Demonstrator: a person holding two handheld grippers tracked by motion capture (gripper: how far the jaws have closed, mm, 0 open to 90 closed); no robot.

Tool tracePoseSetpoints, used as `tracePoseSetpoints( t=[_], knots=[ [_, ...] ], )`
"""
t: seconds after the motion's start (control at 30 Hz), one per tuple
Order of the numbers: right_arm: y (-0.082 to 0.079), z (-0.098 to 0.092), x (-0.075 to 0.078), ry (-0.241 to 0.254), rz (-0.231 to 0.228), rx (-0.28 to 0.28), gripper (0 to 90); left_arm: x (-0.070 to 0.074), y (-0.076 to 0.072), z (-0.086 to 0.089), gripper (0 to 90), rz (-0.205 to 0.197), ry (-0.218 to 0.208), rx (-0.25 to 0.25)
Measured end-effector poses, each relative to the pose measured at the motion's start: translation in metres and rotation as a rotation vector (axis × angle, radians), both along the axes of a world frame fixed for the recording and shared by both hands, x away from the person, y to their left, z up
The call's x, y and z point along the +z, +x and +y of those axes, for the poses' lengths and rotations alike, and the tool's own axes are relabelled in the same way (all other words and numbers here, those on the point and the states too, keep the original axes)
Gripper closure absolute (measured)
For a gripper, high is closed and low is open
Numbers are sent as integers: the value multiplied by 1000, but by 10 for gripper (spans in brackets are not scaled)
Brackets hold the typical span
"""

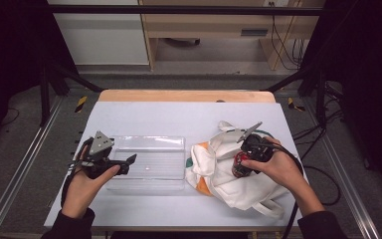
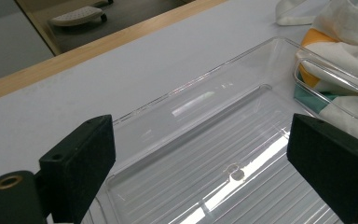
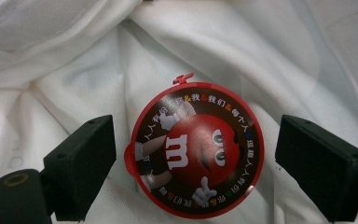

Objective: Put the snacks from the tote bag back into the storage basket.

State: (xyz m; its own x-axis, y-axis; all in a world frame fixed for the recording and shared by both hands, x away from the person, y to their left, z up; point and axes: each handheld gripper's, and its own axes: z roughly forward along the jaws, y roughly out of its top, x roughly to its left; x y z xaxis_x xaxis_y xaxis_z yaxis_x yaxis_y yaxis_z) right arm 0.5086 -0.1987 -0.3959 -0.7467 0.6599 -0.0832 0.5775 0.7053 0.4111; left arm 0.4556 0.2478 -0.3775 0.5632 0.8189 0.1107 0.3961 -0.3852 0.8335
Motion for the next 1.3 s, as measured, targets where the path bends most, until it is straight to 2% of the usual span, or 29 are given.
tracePoseSetpoints(
  t=[0.43, 0.63, 0.83, 0.97, 1.13, 1.3],
  knots=[
    [8, 0, -11, -40, 51, 18, 142, 2, 1, 8, 83, 0, -8, 22],
    [11, 0, -14, -37, 75, 21, 168, 2, 1, 8, 83, 0, -7, 19],
    [11, 3, -17, -61, 79, 34, 174, 1, 1, 8, 84, 3, -3, 17],
    [11, 4, -18, -69, 77, 42, 223, 2, 1, 8, 84, 3, -3, 14],
    [10, 7, -16, -85, 84, 19, 240, 1, 1, 9, 84, 5, -2, 17],
    [8, 6, -13, -71, 75, 13, 241, 3, 1, 11, 85, -1, -10, 21]
  ],
)
